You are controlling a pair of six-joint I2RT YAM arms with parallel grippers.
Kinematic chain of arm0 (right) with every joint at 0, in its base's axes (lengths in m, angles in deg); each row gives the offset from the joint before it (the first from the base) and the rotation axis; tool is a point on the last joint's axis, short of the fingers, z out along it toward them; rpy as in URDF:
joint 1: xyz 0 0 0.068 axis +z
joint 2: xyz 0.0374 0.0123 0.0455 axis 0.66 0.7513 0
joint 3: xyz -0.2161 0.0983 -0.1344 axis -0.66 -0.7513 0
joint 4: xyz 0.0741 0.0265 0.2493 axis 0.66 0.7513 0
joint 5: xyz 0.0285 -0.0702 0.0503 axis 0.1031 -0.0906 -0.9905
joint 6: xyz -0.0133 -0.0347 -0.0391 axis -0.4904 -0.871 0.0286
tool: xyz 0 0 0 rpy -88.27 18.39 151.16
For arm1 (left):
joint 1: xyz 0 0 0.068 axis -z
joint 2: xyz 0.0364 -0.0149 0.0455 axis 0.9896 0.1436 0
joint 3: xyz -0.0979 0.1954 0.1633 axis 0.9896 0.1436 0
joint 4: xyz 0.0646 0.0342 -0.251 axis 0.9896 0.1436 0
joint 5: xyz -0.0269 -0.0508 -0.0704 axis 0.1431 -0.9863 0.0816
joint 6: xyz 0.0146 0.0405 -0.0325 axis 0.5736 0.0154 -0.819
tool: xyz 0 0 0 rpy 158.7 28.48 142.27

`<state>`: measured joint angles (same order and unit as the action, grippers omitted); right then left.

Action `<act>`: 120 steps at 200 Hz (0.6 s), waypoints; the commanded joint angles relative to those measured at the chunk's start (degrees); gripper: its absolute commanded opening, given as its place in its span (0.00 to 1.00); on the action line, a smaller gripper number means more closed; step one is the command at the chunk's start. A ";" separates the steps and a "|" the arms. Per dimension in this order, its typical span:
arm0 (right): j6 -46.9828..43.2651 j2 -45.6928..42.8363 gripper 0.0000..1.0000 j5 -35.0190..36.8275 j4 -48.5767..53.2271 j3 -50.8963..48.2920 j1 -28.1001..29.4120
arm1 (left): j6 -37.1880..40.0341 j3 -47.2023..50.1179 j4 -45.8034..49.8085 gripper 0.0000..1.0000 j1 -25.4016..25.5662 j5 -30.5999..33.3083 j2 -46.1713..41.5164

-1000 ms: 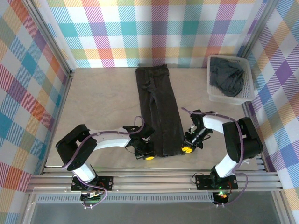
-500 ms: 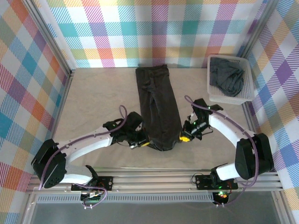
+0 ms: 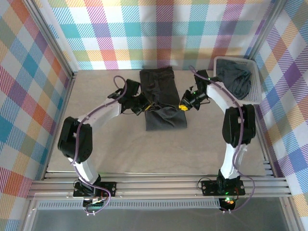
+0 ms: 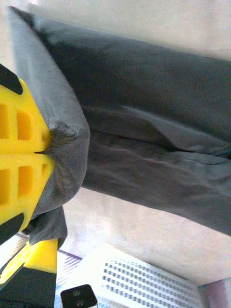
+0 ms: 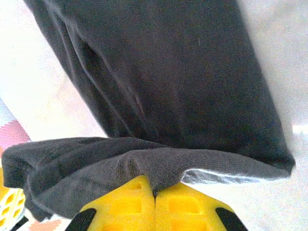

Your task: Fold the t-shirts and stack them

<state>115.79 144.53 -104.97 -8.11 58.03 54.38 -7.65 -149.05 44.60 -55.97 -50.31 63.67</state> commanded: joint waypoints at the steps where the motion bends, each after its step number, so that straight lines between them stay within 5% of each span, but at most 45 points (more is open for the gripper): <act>1: 0.49 6.20 0.00 -0.24 1.38 7.50 -0.84 | 2.85 -3.82 0.34 0.00 -2.40 -1.46 4.62; 37: 0.82 15.89 0.00 0.32 3.28 17.83 -1.69 | 4.31 -9.67 -0.02 0.00 -4.10 -2.77 12.16; 44: 0.59 17.46 0.00 -0.08 3.27 19.34 -1.78 | 4.64 -10.87 -0.37 0.09 -4.32 -3.17 13.35; 62: -0.71 19.83 0.28 -0.49 3.27 22.09 -1.98 | 4.94 -12.73 -1.47 0.36 -4.94 -3.81 16.02; 82: -2.47 18.00 0.45 0.59 2.43 21.89 -2.76 | 5.69 -11.54 -2.26 0.56 -4.91 -1.92 13.75; 120: -4.97 6.90 0.51 4.26 0.56 10.93 -4.17 | 0.52 4.84 -1.46 0.56 -3.24 4.15 -1.95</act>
<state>113.23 160.88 -102.66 -7.55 75.49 51.41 -3.73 -153.60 42.34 -60.40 -50.18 73.70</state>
